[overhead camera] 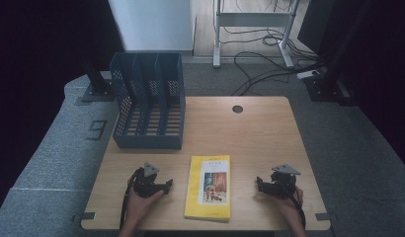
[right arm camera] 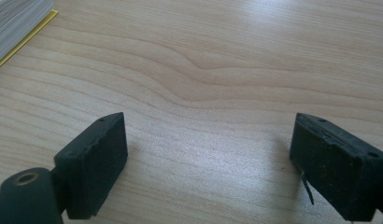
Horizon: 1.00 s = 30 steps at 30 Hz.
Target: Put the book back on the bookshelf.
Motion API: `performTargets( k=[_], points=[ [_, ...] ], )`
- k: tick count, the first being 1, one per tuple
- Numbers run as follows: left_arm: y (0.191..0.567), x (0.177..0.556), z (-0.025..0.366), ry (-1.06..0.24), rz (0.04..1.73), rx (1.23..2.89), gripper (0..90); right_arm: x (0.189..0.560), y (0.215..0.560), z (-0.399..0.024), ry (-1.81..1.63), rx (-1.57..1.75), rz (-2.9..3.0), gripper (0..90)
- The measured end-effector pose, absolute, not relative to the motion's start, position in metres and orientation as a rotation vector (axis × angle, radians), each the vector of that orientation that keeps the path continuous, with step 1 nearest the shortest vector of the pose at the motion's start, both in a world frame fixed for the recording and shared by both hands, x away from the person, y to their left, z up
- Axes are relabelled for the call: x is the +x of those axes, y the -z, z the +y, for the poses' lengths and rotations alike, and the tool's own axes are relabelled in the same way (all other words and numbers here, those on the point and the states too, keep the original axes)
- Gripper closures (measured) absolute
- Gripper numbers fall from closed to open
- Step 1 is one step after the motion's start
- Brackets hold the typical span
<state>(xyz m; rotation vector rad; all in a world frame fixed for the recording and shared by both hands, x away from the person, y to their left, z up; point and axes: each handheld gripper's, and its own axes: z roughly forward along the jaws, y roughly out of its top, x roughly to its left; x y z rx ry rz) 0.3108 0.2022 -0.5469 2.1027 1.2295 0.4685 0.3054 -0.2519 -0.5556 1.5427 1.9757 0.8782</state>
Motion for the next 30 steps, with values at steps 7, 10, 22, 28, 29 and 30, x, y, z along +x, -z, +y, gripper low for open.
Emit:
performTargets(
  k=[7, 10, 22, 28, 29, 30],
  points=[
    [0.5466, 0.3103, 0.2037, -0.48, 1.238, 2.113, 14.2, 0.3064, 0.5557, -0.2502, -0.859, 1.565, 1.962, 6.5],
    [0.5469, 0.31, 0.2039, -0.48, 1.236, 2.107, 14.2, 0.3049, 0.5557, -0.249, -0.858, 1.565, 1.962, 6.3],
    [0.5464, 0.3116, 0.2054, -0.471, 1.254, 2.086, 16.1, 0.3071, 0.5558, -0.2496, -0.865, 1.554, 1.979, 5.5],
    [0.5433, 0.3123, 0.2082, -0.445, 1.273, 2.07, 17.3, 0.3061, 0.5552, -0.2482, -0.85, 1.576, 1.966, 5.7],
    [0.5426, 0.3117, 0.2086, -0.446, 1.272, 2.065, 17.5, 0.3055, 0.5541, -0.2477, -0.84, 1.579, 1.973, 6.2],
    [0.5419, 0.3113, 0.2091, -0.442, 1.27, 2.065, 17.5, 0.3054, 0.5537, -0.2472, -0.84, 1.582, 1.975, 6.3]
  ],
)
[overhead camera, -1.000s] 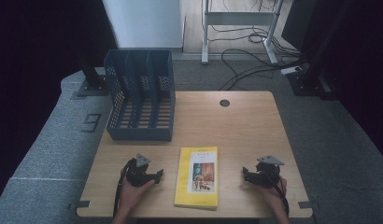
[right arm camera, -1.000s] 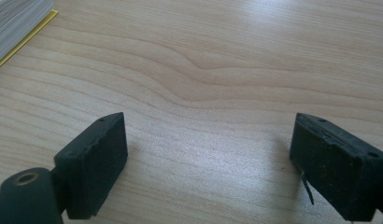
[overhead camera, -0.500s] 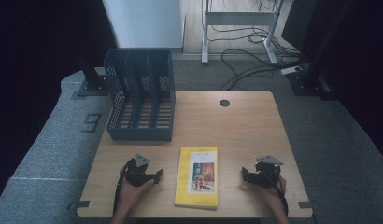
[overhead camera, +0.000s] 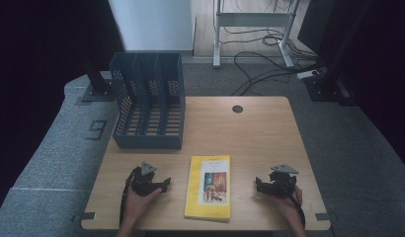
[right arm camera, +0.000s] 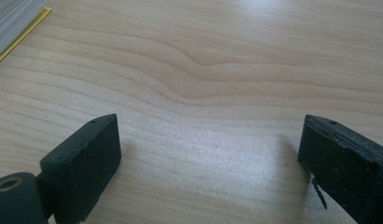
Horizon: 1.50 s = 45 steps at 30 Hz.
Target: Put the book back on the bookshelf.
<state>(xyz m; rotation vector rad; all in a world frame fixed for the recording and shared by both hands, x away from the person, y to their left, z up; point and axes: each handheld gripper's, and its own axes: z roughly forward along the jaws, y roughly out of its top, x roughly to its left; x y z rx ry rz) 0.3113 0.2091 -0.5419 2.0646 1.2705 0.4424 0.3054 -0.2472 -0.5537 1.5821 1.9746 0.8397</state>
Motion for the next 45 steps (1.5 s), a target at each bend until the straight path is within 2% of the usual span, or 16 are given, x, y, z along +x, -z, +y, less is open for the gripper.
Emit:
performTargets(
  k=[11, 16, 19, 27, 34, 45],
  points=[
    [0.535, 0.307, 0.216, -0.423, 1.271, 2.002, 18.2, 0.302, 0.539, -0.232, -0.995, 1.527, 1.956, 9.4],
    [0.534, 0.306, 0.215, -0.411, 1.267, 1.999, 18.2, 0.298, 0.534, -0.224, -1.039, 1.49, 1.987, 7.6],
    [0.535, 0.307, 0.214, -0.354, 1.28, 1.969, 18.2, 0.296, 0.527, -0.214, -1.065, 1.453, 2.006, 7.3],
    [0.53, 0.308, 0.208, -0.372, 1.257, 1.979, 18.9, 0.302, 0.514, -0.182, -1.108, 1.414, 2.033, 8.8],
    [0.531, 0.306, 0.202, -0.361, 1.255, 1.987, 19.8, 0.302, 0.52, -0.161, -1.15, 1.395, 2.052, 10.3],
    [0.529, 0.302, 0.189, -0.362, 1.23, 2.003, 20.3, 0.297, 0.53, -0.153, -1.153, 1.377, 2.084, 12.6]
  ],
)
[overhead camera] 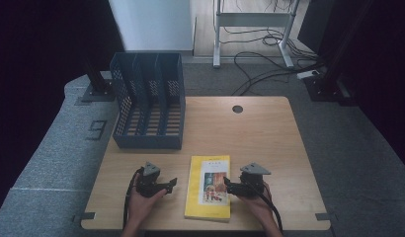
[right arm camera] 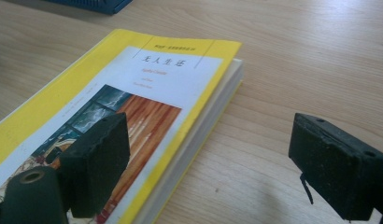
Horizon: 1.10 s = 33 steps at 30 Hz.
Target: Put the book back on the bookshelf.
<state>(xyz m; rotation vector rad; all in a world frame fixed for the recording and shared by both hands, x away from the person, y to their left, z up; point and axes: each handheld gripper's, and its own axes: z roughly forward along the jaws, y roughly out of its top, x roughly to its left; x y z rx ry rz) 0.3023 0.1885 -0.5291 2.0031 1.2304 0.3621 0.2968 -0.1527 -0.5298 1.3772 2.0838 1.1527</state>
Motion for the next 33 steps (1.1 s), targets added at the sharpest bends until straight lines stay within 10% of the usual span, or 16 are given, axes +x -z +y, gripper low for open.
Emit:
performTargets(
  k=[33],
  points=[
    [0.524, 0.314, 0.134, -0.285, 1.121, 2.113, 22.3, 0.315, 0.547, -0.117, -1.13, 1.404, 2.205, 13.8]
  ],
)
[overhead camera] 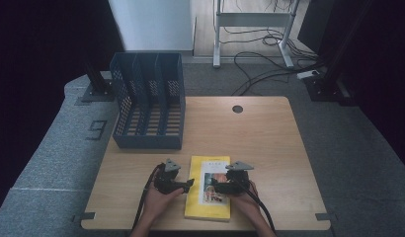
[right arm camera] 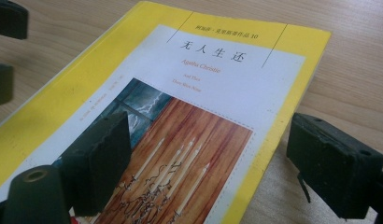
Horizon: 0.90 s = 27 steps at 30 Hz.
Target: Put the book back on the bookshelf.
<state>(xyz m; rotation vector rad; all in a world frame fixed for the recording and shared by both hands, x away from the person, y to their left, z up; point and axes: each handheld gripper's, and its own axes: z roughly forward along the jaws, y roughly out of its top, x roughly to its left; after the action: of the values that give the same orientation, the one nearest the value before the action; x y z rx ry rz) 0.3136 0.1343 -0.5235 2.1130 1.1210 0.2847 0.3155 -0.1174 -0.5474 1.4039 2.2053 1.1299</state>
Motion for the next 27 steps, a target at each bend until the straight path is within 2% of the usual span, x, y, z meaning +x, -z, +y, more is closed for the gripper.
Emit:
performTargets(
  k=[14, 20, 22, 27],
  points=[
    [0.536, 0.311, 0.122, -0.219, 1.084, 2.135, 21.8, 0.314, 0.548, -0.118, -1.134, 1.399, 2.209, 14.6],
    [0.54, 0.309, 0.113, -0.133, 1.061, 2.124, 21.7, 0.313, 0.549, -0.119, -1.146, 1.391, 2.203, 14.7],
    [0.539, 0.307, 0.109, -0.165, 1.062, 2.138, 17.5, 0.313, 0.549, -0.119, -1.152, 1.384, 2.201, 14.6],
    [0.539, 0.307, 0.108, -0.163, 1.07, 2.138, 17.3, 0.313, 0.549, -0.119, -1.154, 1.377, 2.2, 14.9]
  ],
)
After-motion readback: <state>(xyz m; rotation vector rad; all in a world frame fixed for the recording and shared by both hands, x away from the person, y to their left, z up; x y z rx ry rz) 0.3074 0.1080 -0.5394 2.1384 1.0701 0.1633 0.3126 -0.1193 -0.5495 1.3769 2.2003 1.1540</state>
